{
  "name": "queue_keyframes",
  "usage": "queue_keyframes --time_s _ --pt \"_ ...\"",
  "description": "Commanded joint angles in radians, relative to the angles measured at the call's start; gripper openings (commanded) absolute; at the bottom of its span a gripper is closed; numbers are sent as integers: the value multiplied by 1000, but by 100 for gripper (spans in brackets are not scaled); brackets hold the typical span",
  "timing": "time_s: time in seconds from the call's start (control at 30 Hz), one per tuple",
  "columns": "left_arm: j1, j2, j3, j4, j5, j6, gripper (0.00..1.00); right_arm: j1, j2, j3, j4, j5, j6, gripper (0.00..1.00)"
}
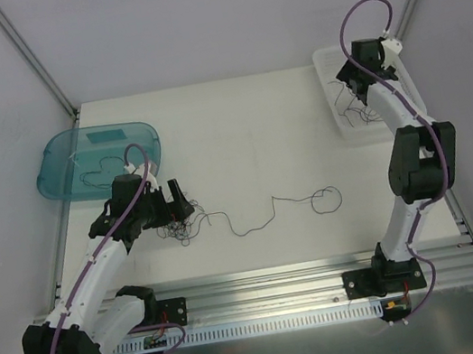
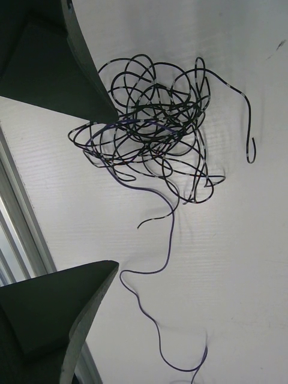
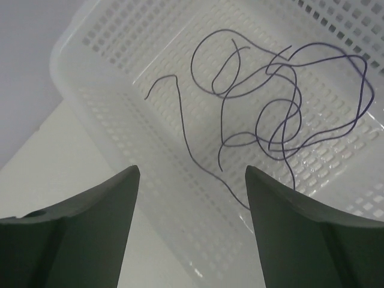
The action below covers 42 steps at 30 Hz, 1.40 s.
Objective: Untangle the cables
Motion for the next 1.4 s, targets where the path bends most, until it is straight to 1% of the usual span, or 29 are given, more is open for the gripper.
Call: queue_keyframes --time_s 0.0,0.03,0.07,0.17,0.2,0.27,0.3,0.33,0.37,0.4,0.47,0.5,0.57,0.6,0.63,0.67,0.7,0.83,0.87,0.93,0.97,1.0,1.07,1.1,1.17,1.2,1.27,1.3,1.37 --pt "0 -12 11 22 32 14 99 46 -189 -45 -31 -65 -62 76" --pt "2 -13 14 22 34 13 99 53 -215 -62 -39 -88 -82 79" --pt "2 -13 14 22 40 13 99 78 -271 -100 -53 -152 -120 81" --pt "0 -12 11 22 49 14 99 133 -374 -168 -125 -241 -183 84" --pt "0 -7 13 22 54 13 99 176 -399 -194 -145 -294 -212 85" --pt "2 -1 13 20 62 13 99 227 -459 -250 -174 -360 -217 86" --pt "0 5 14 20 65 10 99 280 -520 -331 -174 -405 -205 86" --pt "2 8 13 20 63 8 99 312 -548 -370 -168 -448 -198 86" --pt "0 8 14 19 59 5 99 348 -572 -413 -150 -471 -195 86" --pt "2 11 14 17 39 2 98 422 -615 -473 -147 -491 -192 86" --pt "2 21 13 12 7 -2 97 509 -646 -534 -119 -500 -172 86" --pt "0 33 17 -3 -38 -13 96 596 -657 -562 -101 -505 -166 86" --pt "0 42 23 -18 -90 -21 95 679 -666 -625 -46 -505 -165 86" --pt "0 50 34 -33 -125 -21 94 761 -662 -642 -23 -478 -160 86" --pt "0 56 40 -41 -186 -25 93 796 -650 -654 4 -471 -162 86" --pt "0 60 45 -49 -210 -33 90 828 -621 -665 43 -464 -159 86" --pt "0 74 54 -52 -221 -51 89 877 -599 -668 62 -455 -151 86" --pt "-4 125 59 -51 -222 -136 82 954 -498 -682 172 -427 -113 85" --pt "-6 161 59 -50 -225 -160 78 974 -457 -682 215 -427 -105 85" --pt "-19 197 63 -46 -253 -180 74 995 -421 -677 240 -424 -100 84" --pt "-24 214 65 -41 -253 -191 69 1009 -409 -677 260 -415 -97 84" --pt "-30 229 65 -34 -254 -209 60 1032 -386 -680 274 -411 -96 84" --pt "-56 225 51 1 -262 -237 44 1060 -372 -686 312 -411 -93 84" --pt "-67 217 45 12 -259 -264 22 1066 -366 -700 326 -410 -83 83" --pt "-93 182 27 31 -254 -321 3 1070 -369 -728 382 -379 -65 83" --pt "-102 162 19 35 -242 -346 0 1070 -382 -769 409 -375 -48 82" --pt "-121 114 -16 49 -233 -398 0 1070 -405 -812 497 -362 -4 81" --pt "-125 53 -33 67 -203 -462 0 1072 -416 -835 528 -365 9 80" --pt "-141 -45 -85 92 -190 -557 0 1070 -441 -893 637 -387 47 79"
